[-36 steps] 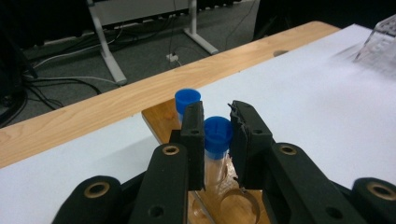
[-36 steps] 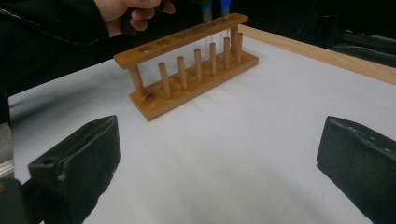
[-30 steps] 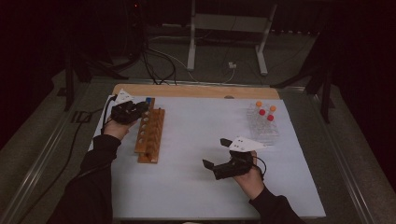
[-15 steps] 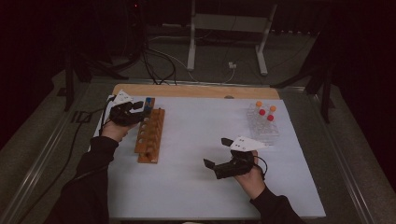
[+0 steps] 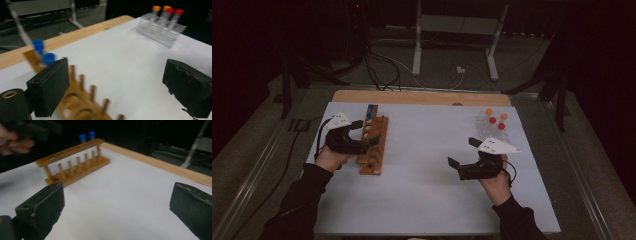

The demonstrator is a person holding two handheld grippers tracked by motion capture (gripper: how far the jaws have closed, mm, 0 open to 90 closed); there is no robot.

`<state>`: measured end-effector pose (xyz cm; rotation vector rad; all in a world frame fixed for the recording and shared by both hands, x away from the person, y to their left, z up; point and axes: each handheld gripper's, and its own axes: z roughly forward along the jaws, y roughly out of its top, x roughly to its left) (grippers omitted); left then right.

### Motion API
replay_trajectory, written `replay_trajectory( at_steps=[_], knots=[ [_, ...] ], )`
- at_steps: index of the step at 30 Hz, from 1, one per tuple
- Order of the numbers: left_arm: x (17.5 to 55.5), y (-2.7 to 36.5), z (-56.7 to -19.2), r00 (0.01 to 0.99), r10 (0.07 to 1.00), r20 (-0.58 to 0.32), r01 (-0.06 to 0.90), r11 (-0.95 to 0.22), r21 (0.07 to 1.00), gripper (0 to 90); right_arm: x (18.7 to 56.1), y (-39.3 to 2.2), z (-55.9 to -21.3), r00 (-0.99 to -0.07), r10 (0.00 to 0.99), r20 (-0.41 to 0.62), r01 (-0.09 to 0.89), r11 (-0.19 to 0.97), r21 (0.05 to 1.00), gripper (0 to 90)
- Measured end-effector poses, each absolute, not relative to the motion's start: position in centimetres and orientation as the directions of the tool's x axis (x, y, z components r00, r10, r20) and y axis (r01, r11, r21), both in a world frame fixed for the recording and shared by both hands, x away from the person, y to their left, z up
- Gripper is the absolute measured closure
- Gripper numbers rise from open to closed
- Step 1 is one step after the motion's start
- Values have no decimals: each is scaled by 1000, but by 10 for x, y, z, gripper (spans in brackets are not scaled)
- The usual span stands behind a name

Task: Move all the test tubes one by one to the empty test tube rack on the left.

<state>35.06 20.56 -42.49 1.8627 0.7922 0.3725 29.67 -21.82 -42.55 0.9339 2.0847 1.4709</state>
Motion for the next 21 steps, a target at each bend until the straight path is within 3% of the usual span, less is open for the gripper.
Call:
replay_trajectory(
  at_steps=[7, 21],
  knots=[
    [330, 192, -429, 795, 595, -115, 329, -264, 906, 19, 303, -251, -420, -603, 797, 19, 290, 197, 937, 0],
    [315, 182, -429, 826, 551, -117, 311, -272, 911, 15, 321, -300, -430, -454, 891, 8, 365, 178, 914, 24]
  ],
)
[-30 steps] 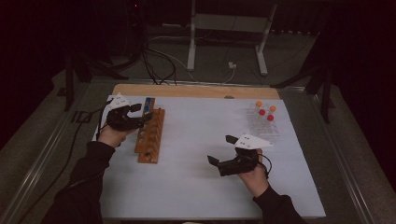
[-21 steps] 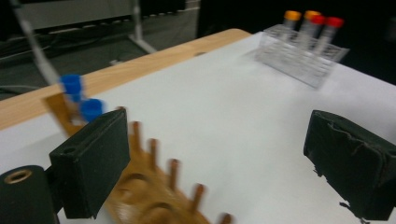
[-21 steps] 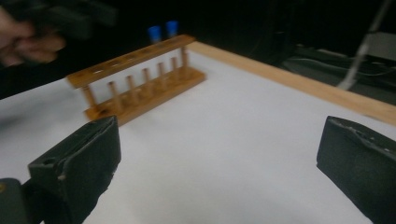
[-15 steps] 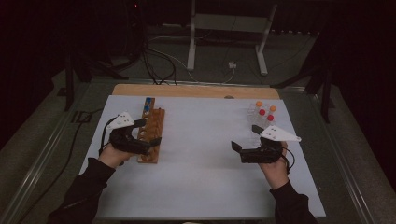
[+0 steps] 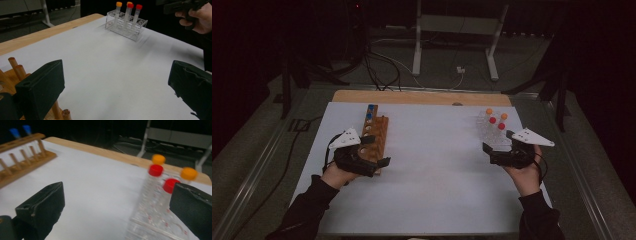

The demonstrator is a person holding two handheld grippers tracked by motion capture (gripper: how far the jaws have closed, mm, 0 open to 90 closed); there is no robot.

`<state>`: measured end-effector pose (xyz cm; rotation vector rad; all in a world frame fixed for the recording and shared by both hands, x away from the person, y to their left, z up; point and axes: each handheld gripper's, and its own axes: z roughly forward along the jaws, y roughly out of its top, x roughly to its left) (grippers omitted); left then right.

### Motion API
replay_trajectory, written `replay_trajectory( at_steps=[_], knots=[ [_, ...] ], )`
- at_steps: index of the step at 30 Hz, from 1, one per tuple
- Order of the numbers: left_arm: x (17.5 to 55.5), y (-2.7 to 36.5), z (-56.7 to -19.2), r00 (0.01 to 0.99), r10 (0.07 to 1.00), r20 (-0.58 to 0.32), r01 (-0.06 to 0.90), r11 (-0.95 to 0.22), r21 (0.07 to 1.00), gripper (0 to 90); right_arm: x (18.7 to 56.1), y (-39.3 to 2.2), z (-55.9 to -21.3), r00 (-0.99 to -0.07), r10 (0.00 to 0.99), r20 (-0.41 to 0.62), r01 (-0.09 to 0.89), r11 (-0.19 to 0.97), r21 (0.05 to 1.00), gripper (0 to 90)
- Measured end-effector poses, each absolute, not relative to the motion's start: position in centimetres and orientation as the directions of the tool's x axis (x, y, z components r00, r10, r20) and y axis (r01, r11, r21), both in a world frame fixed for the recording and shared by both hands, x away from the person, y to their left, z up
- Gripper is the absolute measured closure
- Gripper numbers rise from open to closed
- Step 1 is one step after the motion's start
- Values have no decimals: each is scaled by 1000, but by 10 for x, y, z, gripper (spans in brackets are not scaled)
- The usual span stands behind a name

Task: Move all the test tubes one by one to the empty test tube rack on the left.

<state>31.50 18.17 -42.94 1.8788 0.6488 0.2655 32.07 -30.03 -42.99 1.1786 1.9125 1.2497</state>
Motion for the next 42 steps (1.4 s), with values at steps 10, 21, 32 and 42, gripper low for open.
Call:
replay_trajectory(
  at_steps=[10, 21, 32, 42],
  knots=[
    [313, 179, -430, 827, 553, -100, 302, -286, 909, 15, 335, -319, -448, -342, 940, 12, 407, 137, 903, 293],
    [313, 179, -430, 829, 549, -104, 302, -283, 911, 15, 357, -327, -461, -293, 956, 21, 475, 126, 871, 496],
    [315, 178, -431, 828, 550, -109, 307, -282, 909, 16, 378, -326, -470, -269, 963, 23, 510, 122, 852, 619],
    [314, 179, -430, 828, 550, -111, 307, -279, 910, 16, 381, -324, -470, -269, 963, 3, 507, 139, 851, 744]
  ],
)
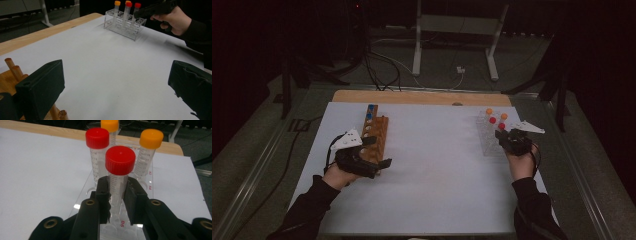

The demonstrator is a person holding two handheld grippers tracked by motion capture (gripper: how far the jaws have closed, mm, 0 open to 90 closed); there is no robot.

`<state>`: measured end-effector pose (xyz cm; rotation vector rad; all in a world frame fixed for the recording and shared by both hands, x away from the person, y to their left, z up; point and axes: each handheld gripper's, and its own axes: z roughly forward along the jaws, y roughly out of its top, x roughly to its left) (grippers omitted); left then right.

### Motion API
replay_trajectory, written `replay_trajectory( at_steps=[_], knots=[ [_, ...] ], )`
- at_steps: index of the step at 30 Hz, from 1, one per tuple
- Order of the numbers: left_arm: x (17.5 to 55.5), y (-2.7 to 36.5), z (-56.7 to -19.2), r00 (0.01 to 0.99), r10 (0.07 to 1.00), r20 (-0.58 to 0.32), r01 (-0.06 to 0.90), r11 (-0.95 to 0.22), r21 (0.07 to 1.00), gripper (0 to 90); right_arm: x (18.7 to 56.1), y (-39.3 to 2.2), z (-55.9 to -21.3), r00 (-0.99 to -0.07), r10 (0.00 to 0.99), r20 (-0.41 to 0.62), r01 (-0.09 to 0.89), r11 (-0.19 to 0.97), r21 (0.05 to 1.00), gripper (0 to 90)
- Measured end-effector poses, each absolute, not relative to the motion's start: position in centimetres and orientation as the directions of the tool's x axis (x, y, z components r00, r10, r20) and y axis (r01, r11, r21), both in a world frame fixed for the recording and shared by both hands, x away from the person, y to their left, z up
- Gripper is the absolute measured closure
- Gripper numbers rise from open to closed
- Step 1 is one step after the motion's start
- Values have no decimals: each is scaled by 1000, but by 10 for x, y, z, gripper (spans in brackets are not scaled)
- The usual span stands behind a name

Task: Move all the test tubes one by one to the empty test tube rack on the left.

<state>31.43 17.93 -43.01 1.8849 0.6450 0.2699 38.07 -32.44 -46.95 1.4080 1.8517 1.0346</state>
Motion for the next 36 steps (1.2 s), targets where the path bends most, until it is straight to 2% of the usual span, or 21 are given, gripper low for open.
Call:
replay_trajectory(
  at_steps=[22, 36],
  knots=[
    [313, 178, -428, 833, 542, -113, 306, -280, 910, 16, 351, -319, -422, -297, 952, -74, 363, 184, 914, 747],
    [311, 163, -429, 853, 510, -107, 296, -306, 905, 16, 337, -284, -420, -441, 896, -50, 348, 222, 911, 747]
  ],
)
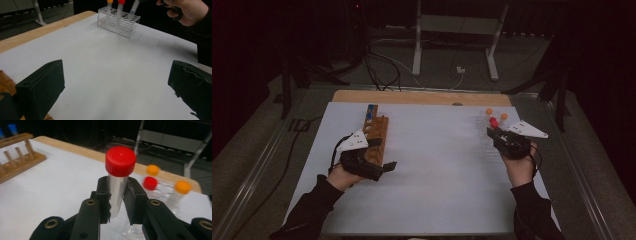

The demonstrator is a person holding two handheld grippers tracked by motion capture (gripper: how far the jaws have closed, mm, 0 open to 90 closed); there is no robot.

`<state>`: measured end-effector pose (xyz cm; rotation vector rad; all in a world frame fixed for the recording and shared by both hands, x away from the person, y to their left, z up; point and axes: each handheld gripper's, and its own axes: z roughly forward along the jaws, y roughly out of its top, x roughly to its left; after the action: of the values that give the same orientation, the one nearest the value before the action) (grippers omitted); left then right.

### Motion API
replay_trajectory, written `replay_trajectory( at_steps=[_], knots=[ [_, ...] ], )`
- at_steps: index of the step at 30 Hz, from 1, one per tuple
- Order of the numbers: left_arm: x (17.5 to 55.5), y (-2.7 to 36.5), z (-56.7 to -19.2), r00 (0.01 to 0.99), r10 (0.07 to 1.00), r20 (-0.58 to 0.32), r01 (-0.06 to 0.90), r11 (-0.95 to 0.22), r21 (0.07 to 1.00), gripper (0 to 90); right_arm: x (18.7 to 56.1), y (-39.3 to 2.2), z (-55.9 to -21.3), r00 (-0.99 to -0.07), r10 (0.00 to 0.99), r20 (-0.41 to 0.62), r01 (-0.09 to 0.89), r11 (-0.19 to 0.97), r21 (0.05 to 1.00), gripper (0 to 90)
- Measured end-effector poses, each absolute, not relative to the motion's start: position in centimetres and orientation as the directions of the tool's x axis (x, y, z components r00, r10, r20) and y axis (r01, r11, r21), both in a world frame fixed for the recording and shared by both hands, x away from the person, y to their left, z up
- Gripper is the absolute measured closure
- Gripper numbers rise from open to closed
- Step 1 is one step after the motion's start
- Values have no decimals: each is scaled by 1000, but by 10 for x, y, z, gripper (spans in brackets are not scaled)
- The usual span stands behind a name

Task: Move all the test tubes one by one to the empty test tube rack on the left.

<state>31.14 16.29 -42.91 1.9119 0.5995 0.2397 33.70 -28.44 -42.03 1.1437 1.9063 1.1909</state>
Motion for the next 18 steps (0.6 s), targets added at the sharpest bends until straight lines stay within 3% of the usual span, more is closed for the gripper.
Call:
replay_trajectory(
  at_steps=[18],
  knots=[
    [320, 133, -410, 888, 445, -114, 262, -286, 922, 44, 315, -236, -430, -632, 775, -23, 334, 298, 894, 747]
  ],
)
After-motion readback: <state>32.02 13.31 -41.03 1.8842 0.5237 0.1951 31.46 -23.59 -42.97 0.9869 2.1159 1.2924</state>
